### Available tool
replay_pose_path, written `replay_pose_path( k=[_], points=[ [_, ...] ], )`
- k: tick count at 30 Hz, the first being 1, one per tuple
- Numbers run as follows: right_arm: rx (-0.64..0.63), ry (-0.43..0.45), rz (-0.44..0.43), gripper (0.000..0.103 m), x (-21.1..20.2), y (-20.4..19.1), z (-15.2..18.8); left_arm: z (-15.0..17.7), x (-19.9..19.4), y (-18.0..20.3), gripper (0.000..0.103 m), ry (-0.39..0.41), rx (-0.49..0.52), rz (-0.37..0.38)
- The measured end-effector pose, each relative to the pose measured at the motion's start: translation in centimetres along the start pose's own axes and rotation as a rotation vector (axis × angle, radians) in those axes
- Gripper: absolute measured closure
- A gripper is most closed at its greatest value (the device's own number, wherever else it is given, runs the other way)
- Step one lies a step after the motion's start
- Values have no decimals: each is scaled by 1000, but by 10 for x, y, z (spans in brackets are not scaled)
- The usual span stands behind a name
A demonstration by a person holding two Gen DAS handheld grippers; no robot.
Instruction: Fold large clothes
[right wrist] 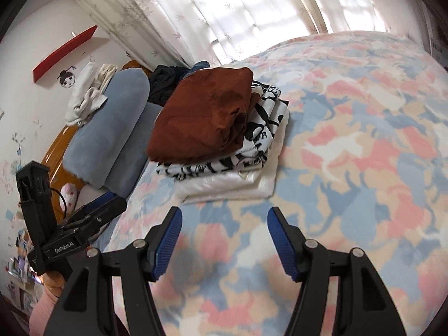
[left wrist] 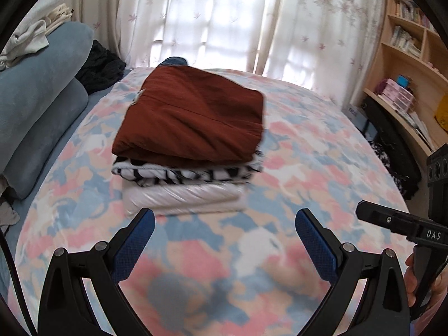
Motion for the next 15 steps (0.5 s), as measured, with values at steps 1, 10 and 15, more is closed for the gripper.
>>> replay_pose_path(
  k=[1, 10, 15],
  points=[
    [-9, 2, -1, 39, -11, -1, 5, 3, -7, 9, 3, 4, 4, 5],
    [-77, 33, 29, 39, -82, -2, 43, 35, -46, 78, 3, 23, 45, 20],
    [-110, 45, 75, 39, -106, 8, 62, 53, -56, 102, 3, 34, 48, 27]
  ],
)
Point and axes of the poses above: each gripper's, at about its wrist camera, not at the fingertips, and x roughly the way its jaws point, y to its right, z to its underside, the point moved 10 cm from there along x, roughly the way its jaws point, and after that the axes turned 12 degrees about z, right-handed, at the moved point
